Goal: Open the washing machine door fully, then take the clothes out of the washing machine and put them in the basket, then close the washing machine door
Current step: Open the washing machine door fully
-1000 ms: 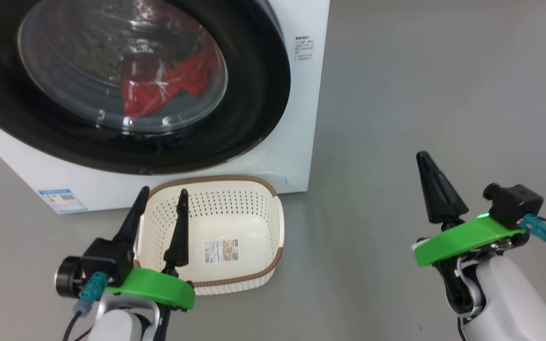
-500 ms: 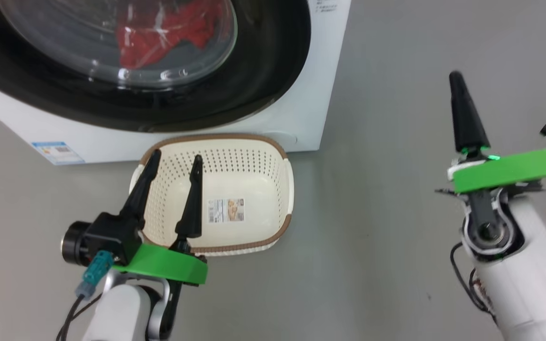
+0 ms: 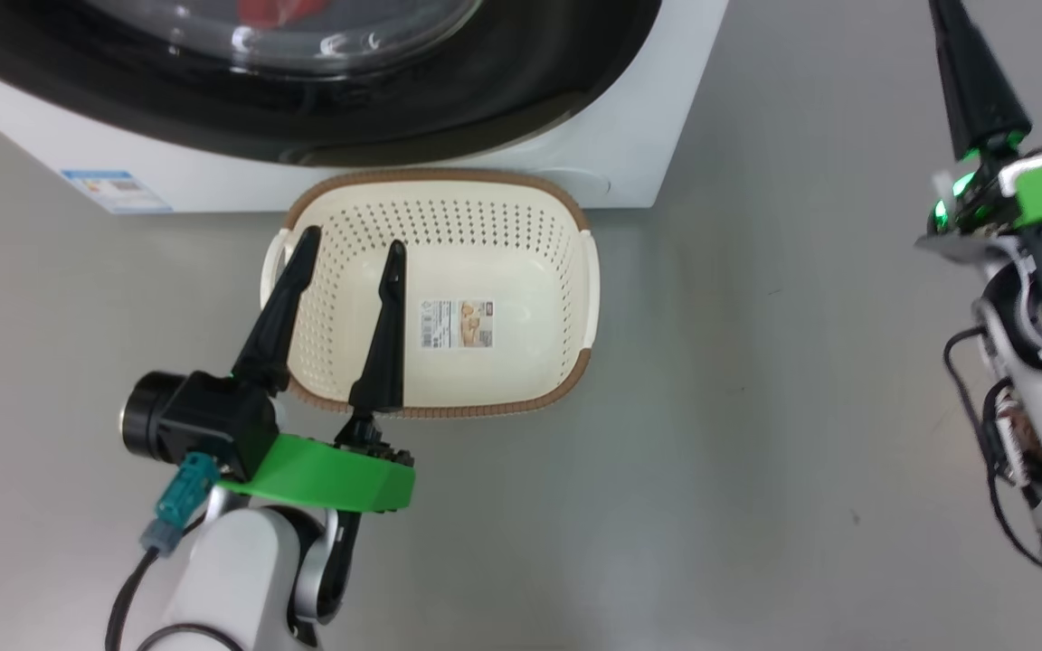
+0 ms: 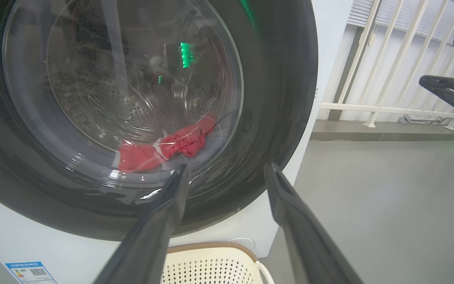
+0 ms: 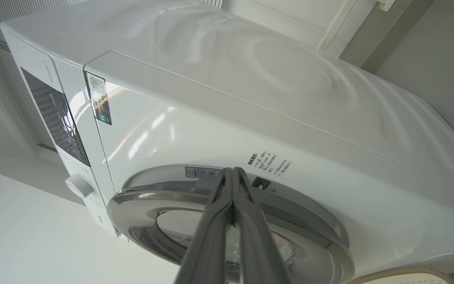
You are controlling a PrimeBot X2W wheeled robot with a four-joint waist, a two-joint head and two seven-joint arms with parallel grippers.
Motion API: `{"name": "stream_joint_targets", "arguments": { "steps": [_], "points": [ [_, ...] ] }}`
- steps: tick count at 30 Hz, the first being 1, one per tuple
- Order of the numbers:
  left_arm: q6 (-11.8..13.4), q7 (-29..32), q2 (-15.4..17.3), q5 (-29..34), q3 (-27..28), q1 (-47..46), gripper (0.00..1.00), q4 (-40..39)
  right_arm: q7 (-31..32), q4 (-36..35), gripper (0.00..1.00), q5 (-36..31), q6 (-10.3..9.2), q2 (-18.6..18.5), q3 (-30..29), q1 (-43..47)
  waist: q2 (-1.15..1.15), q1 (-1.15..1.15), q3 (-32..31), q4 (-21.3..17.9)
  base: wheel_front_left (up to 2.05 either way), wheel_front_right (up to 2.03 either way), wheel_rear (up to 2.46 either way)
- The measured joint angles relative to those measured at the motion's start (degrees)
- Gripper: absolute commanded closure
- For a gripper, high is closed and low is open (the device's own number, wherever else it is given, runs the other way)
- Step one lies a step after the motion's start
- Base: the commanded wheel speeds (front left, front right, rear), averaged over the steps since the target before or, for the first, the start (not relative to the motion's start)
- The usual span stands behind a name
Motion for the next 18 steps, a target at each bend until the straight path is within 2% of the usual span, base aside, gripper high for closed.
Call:
{"name": "stream_joint_targets", "arguments": {
  "steps": [9,18],
  "points": [
    [0.3,-0.1,0.0,0.0,-0.6,-1.2,0.0,-0.9,12.4,3.8,1.0,6.6,-0.07,-0.9,-0.6,-8.6,0.0,0.0,3.8,1.9,0.0,0.0,0.0],
    [0.3,-0.1,0.0,0.0,-2.4,-2.4,0.0,-0.7,23.1,8.6,1.0,9.3,-0.07,-0.9,-1.0,-16.5,0.0,0.0,6.9,3.9,0.0,0.0,0.0]
  ]
}}
